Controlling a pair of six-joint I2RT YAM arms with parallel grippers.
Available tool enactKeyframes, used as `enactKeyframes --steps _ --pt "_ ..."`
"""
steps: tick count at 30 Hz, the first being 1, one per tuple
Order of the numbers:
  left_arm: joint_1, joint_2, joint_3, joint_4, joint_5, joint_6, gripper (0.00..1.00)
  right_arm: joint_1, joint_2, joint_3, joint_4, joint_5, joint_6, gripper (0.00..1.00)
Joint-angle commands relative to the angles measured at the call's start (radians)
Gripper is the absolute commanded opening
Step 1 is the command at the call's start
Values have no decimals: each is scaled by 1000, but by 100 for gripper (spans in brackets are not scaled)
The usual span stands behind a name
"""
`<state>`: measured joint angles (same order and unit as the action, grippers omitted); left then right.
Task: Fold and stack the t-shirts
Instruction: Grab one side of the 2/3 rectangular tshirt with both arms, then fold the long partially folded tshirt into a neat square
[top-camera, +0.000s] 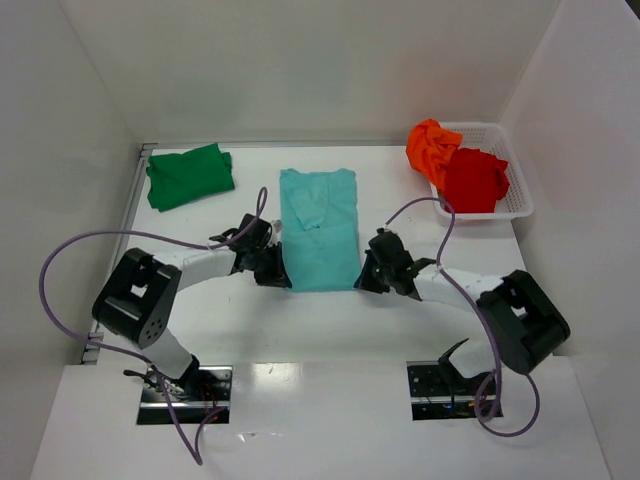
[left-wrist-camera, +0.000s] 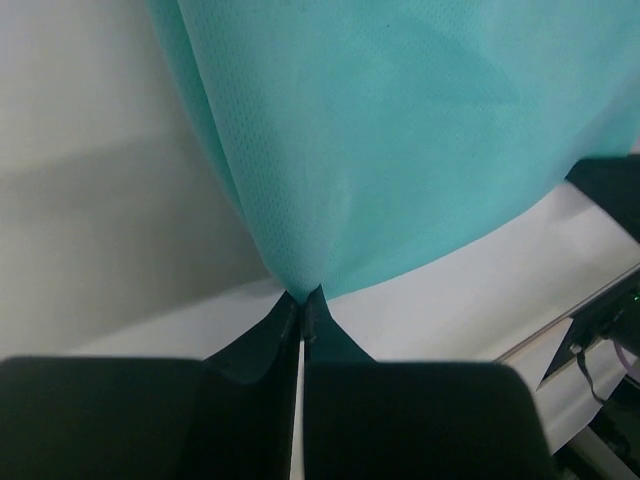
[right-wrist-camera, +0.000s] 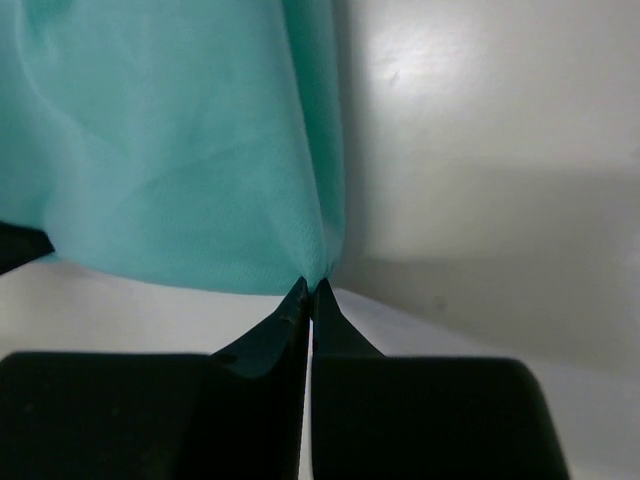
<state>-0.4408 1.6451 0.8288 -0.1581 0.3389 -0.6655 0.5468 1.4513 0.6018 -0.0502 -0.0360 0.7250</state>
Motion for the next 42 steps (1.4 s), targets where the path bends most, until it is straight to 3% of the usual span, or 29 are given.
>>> enactKeyframes --steps 1,7,10,14,17,23,29,38,42 --pt "-33 -103 -23 -101 -50 -43 0 99 -123 -43 -54 65 118 0" --pt "-78 -250 -86 -188 -81 -126 0 252 -287 -63 -178 116 255 0" --pt "-78 -416 -97 -268 -129 -149 0 284 -373 -63 -261 136 275 0" --pt "-78 -548 -30 -356 -193 -160 0 285 -526 -2 -356 200 286 0" --pt "-47 -561 32 -366 -175 -140 0 245 -516 73 -384 211 240 0" --pt "-19 -426 124 -345 -107 -79 0 125 -401 170 -320 200 126 0" --pt "99 -262 287 -311 -37 4 0 -8 -267 279 -220 205 57 0" --pt "194 79 594 -320 40 93 0 -60 10 473 -99 193 -35 0" --pt "215 200 659 -299 84 104 0 -100 131 541 -57 193 -73 1"
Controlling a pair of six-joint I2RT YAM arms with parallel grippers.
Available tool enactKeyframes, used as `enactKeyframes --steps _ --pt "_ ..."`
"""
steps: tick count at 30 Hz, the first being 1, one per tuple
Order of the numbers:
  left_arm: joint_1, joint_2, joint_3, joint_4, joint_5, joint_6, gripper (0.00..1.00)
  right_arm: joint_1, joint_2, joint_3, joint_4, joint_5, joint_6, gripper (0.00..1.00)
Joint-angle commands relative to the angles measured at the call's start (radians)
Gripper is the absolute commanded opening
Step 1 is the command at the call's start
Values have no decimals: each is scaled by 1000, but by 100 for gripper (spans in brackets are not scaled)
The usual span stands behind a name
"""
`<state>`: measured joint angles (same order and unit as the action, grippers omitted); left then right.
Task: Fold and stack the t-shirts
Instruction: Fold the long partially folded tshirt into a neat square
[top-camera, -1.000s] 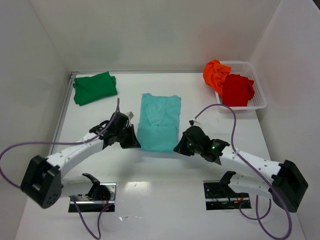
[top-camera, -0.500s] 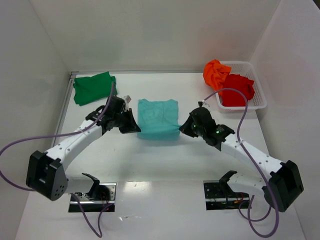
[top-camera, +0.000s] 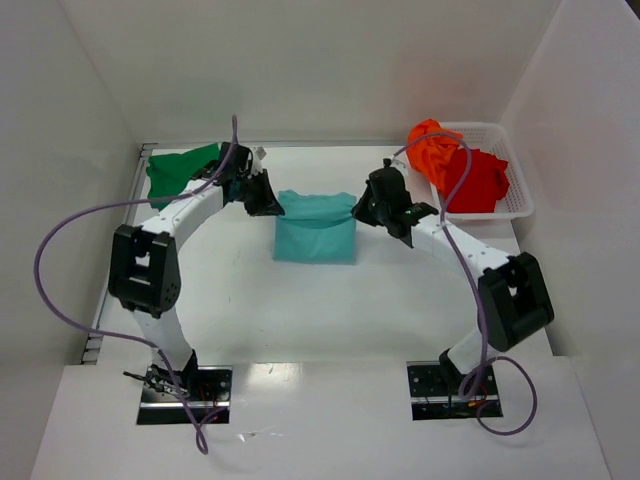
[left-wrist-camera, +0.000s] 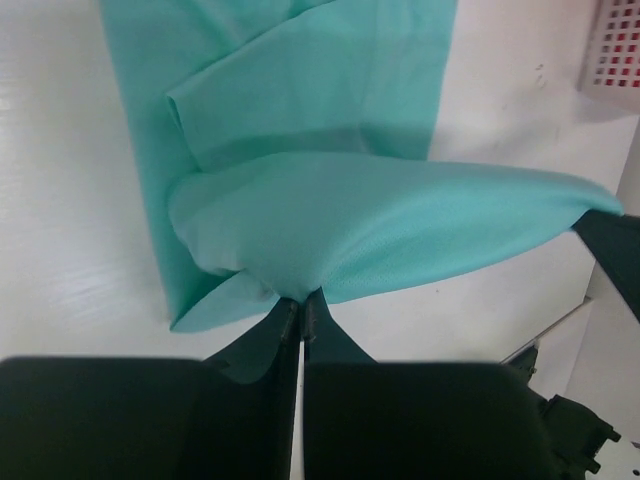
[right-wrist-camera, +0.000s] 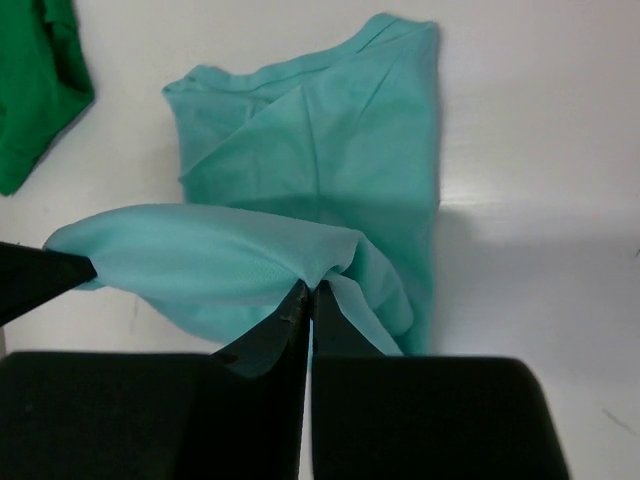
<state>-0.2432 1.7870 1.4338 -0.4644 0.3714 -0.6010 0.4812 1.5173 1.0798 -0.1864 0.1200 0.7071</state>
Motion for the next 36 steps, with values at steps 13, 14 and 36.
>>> enactKeyframes --steps 13,14,36 --pt "90 456 422 43 69 49 3 -171 378 250 180 -46 -116 2" --pt "90 469 431 43 57 49 3 -171 414 267 180 -46 -129 2" --pt "119 255 192 188 37 17 3 -161 413 371 200 -158 -150 0"
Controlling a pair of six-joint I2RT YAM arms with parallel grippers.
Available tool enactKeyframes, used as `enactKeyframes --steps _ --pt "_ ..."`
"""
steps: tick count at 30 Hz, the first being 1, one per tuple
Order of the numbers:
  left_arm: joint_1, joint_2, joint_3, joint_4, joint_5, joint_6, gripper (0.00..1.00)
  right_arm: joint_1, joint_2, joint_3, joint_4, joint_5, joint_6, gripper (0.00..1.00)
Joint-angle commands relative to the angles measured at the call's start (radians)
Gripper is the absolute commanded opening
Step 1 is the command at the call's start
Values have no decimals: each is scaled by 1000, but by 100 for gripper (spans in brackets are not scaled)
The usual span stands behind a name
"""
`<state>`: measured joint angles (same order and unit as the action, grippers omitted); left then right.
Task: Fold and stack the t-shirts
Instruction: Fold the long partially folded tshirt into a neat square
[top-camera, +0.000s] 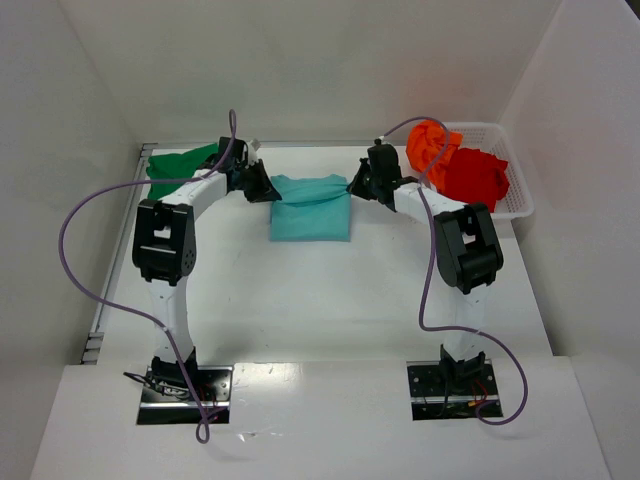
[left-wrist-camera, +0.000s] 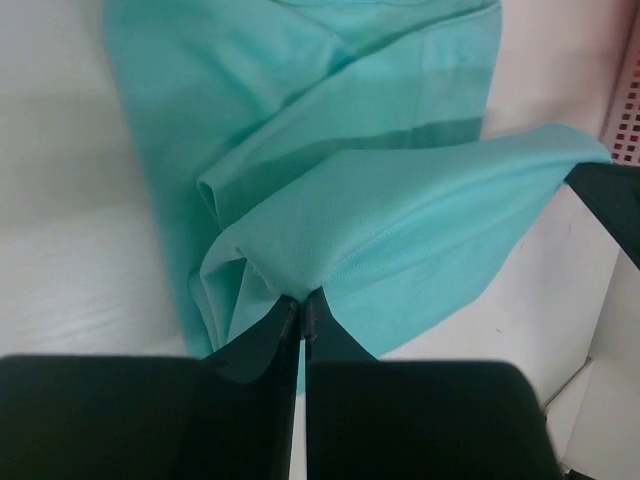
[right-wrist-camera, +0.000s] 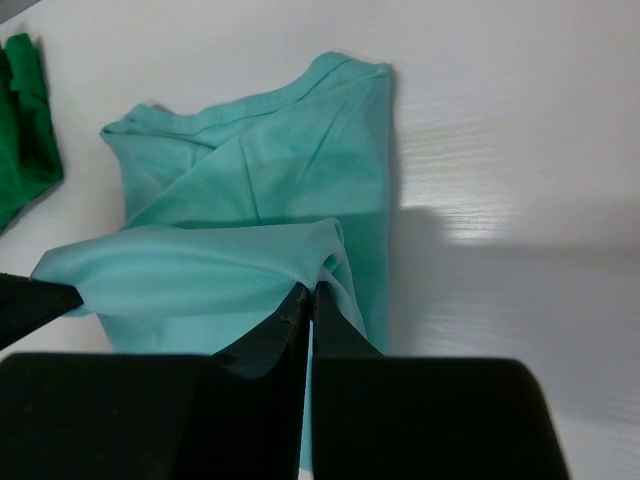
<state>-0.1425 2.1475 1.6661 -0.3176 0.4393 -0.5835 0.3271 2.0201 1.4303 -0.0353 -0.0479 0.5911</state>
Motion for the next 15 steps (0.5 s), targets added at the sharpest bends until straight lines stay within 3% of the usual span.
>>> enactKeyframes --steps 1,8,15 --pt "27 -139 -61 41 -31 -1 3 -7 -90 21 49 -1 -45 0" --pt "46 -172 -62 43 -31 -10 3 -7 -89 48 49 -21 -45 0" --pt "73 -40 41 34 -50 -19 7 -7 31 177 38 -32 -73 4"
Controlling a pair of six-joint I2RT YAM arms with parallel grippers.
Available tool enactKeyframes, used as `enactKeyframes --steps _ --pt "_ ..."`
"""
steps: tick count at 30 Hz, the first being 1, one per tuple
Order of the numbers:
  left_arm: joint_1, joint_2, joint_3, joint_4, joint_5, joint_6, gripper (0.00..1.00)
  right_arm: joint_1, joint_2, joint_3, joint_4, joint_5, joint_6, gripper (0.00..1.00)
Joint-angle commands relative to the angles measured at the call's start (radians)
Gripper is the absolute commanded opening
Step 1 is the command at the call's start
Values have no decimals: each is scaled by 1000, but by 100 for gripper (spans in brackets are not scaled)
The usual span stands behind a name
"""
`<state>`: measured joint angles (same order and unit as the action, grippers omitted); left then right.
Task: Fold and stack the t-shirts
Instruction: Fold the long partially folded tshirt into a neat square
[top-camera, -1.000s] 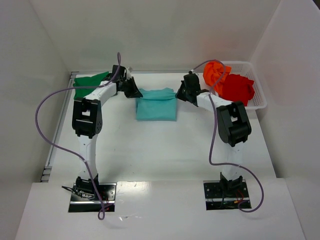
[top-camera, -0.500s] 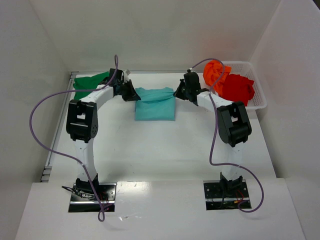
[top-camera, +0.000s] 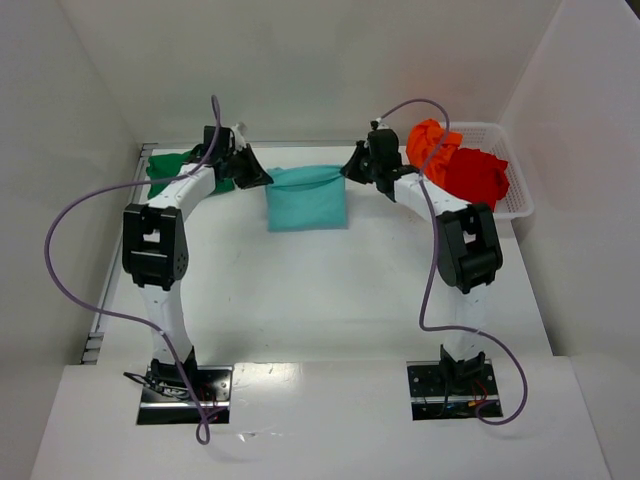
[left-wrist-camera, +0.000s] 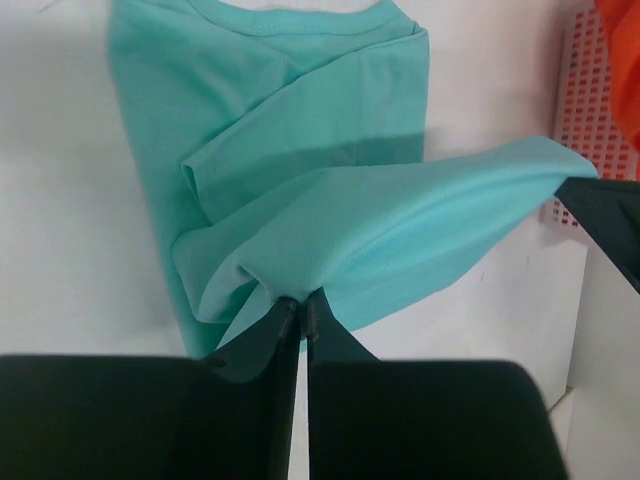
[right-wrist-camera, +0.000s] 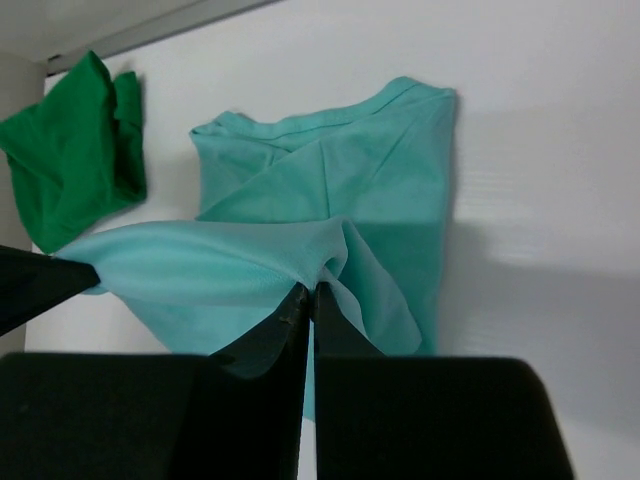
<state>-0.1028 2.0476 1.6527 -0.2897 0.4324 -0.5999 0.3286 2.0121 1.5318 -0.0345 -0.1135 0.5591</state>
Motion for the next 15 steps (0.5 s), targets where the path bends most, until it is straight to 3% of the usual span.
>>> enactKeyframes --steps 1,2,3,4,5,7,8,12,15 --pt "44 77 55 6 -43 -3 9 -8 54 85 38 25 -41 4" --pt "45 91 70 6 -29 -3 13 -8 82 85 38 25 -41 8" --pt "45 118 81 17 -29 -3 34 -8 95 99 38 15 -41 11" --pt "54 129 91 17 -15 -3 43 -8 108 111 38 15 -41 16" --pt "54 138 91 30 -6 -3 53 -8 131 111 38 15 -41 32" --pt "54 161 114 40 -6 6 76 -8 140 135 38 15 -53 54" --pt "64 161 140 40 -6 15 78 -8 152 136 38 15 -53 64" --pt "75 136 176 40 9 28 84 -8 131 157 38 15 -62 79" --pt "75 80 153 63 54 37 84 -8 79 134 57 15 -62 80"
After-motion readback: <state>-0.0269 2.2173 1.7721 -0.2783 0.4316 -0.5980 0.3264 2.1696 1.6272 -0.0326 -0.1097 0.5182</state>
